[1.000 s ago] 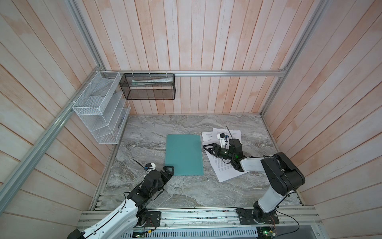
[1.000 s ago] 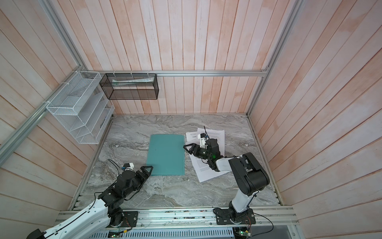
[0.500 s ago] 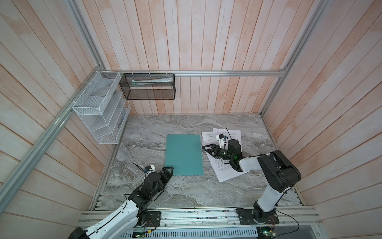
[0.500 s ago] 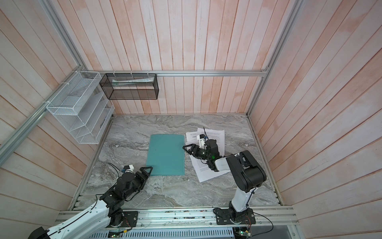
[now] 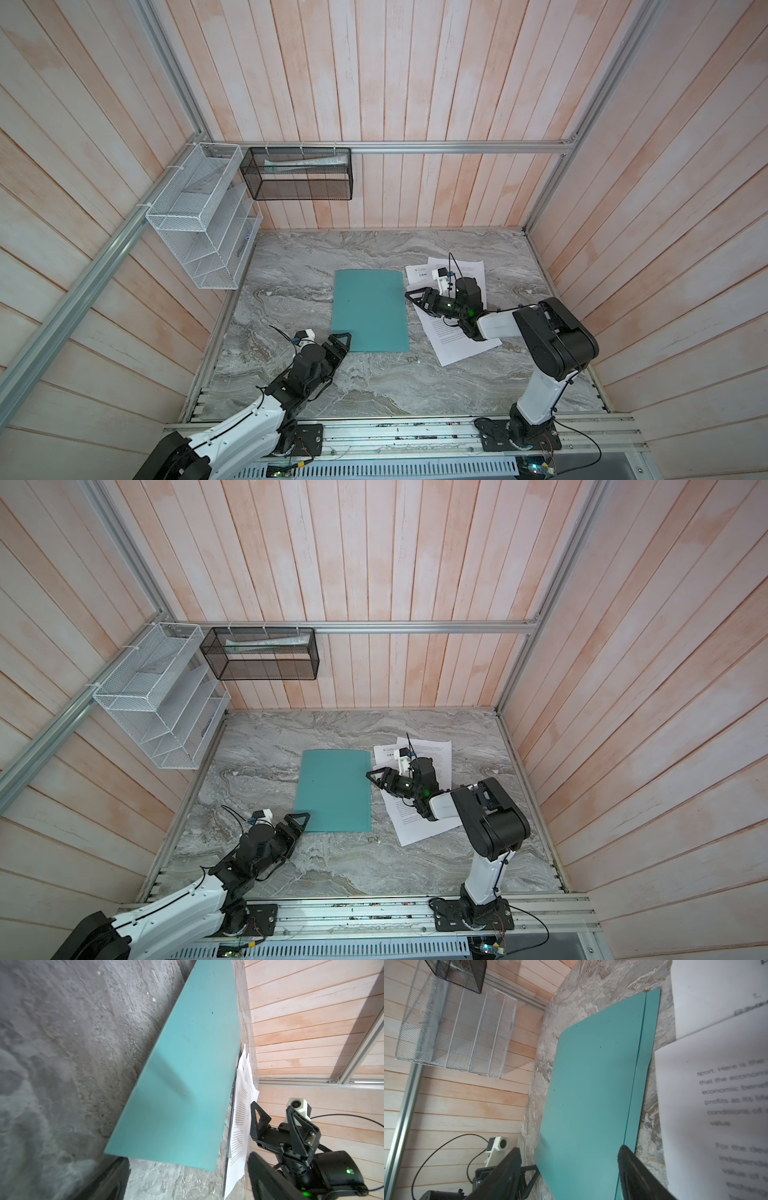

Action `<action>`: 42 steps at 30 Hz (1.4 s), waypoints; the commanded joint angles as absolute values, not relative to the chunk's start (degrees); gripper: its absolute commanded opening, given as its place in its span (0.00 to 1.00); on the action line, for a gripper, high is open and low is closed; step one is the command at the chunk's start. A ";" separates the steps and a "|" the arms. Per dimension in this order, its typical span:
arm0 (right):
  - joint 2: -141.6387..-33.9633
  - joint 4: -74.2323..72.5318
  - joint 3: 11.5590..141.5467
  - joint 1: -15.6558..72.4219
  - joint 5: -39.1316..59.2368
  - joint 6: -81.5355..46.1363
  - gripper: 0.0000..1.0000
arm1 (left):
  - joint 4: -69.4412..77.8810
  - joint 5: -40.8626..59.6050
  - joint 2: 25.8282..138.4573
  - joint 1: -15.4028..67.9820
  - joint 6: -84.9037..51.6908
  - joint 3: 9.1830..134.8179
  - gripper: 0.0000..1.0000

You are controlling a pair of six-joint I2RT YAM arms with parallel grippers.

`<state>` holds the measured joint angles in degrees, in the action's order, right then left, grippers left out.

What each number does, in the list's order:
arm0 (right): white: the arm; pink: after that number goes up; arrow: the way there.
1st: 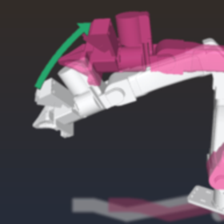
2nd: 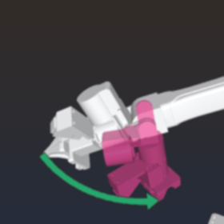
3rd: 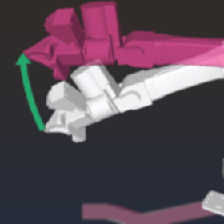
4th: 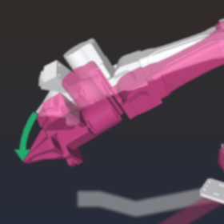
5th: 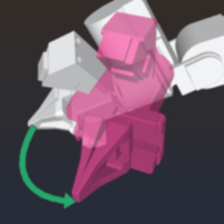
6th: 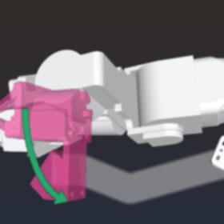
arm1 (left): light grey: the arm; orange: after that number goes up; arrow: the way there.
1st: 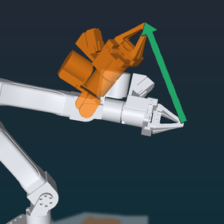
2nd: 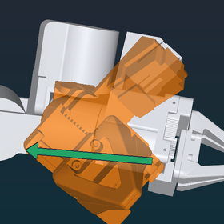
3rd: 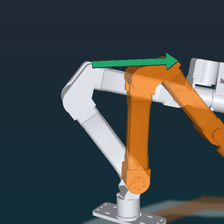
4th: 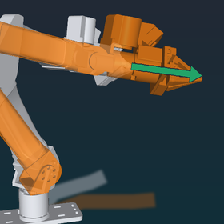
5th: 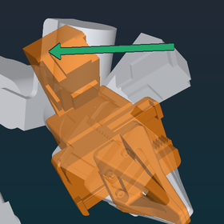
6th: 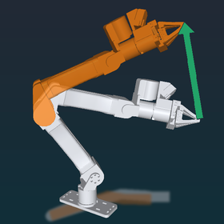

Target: Put the files into the folder

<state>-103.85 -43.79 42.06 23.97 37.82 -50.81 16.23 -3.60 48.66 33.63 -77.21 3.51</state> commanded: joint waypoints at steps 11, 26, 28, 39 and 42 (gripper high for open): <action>-121.36 -4.26 84.24 23.64 32.32 -21.15 0.75 | 29.58 -2.95 54.95 30.08 -73.87 0.44 0.91; -147.66 10.78 119.47 23.47 43.63 -16.41 0.75 | 34.86 -1.87 61.20 29.98 -70.97 3.08 0.91; -149.14 12.23 120.94 23.63 44.97 -16.09 0.75 | 35.48 -1.49 62.53 29.91 -70.26 4.05 0.91; -149.73 15.67 118.14 24.17 51.31 -13.00 0.70 | 47.29 1.19 74.42 29.93 -70.69 6.54 0.84; -149.18 16.05 117.03 24.17 51.55 -12.33 0.69 | 51.43 1.91 76.79 29.88 -72.01 6.59 0.81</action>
<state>-148.33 11.79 118.76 23.62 48.88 -14.24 44.10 0.43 75.35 30.11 -71.35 5.74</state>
